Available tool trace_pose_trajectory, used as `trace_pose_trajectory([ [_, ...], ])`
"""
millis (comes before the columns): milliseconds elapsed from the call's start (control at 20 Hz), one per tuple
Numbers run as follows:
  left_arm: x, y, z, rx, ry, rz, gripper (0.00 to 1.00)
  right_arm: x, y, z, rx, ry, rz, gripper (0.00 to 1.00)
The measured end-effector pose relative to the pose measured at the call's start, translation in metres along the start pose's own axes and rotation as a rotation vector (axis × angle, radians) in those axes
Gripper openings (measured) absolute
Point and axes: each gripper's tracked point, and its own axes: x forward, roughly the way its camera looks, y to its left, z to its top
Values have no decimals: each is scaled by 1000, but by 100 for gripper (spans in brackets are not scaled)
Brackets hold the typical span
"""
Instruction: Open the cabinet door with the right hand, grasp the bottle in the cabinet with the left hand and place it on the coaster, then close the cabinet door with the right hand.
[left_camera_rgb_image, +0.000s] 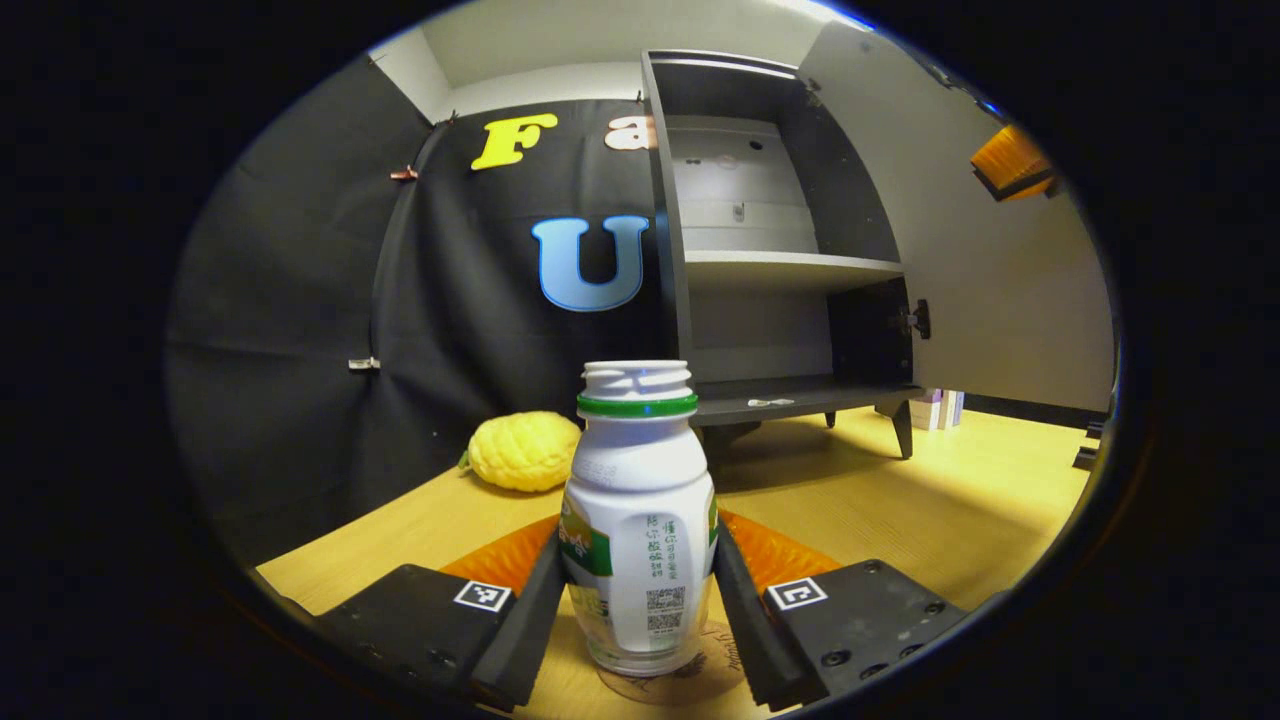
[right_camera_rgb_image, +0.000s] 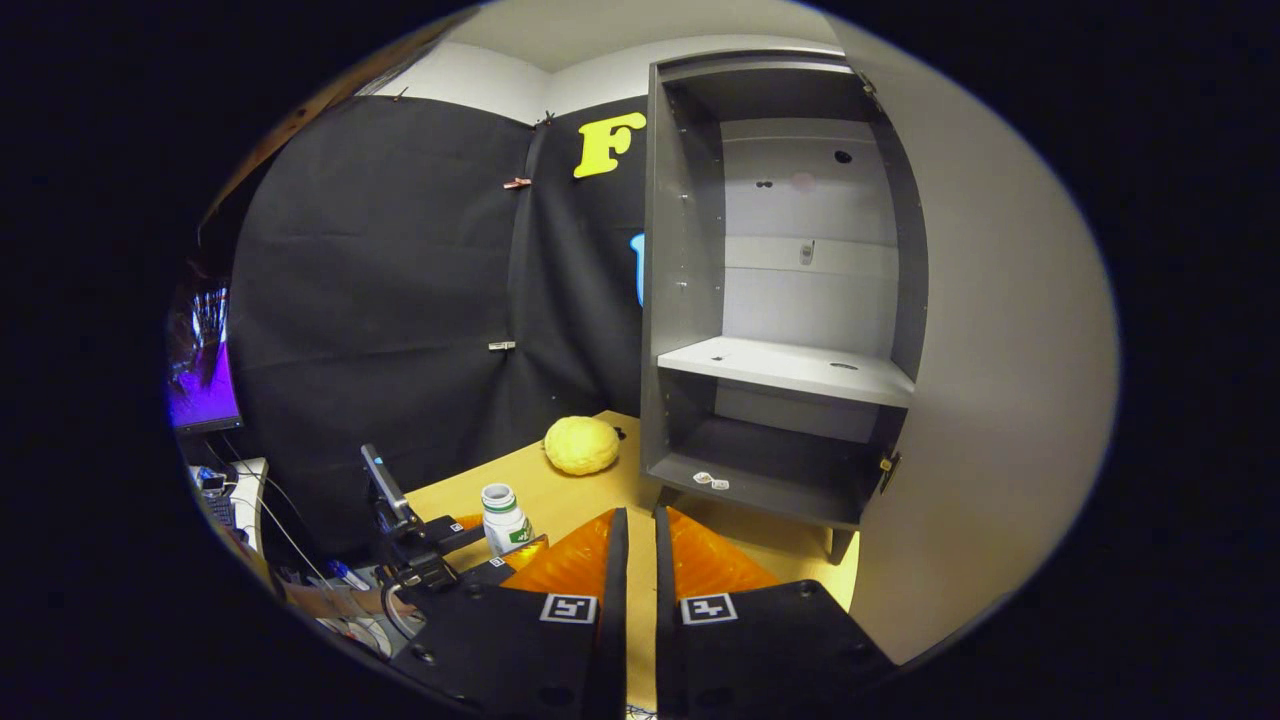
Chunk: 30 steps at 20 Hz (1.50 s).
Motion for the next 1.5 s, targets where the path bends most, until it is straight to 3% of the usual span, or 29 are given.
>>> trace_pose_trajectory([
  [350, -2, -3, -12, -38, 4, -3, 82, -6, 5, -9, -31, 23, 11, 16],
  [500, -5, -5, -13, -15, 19, 0, 99, -5, 6, -8, -23, 27, 15, 16],
  [850, -12, -20, -18, -83, 44, -30, 98, -3, 13, -5, -25, 34, 33, 16],
  [1200, -13, -5, -29, -87, 65, 14, 98, -1, 14, -13, -23, 58, 46, 16],
  [1500, -11, 11, -1, -79, 30, 41, 98, -1, 16, -6, -19, 53, 59, 16],
])
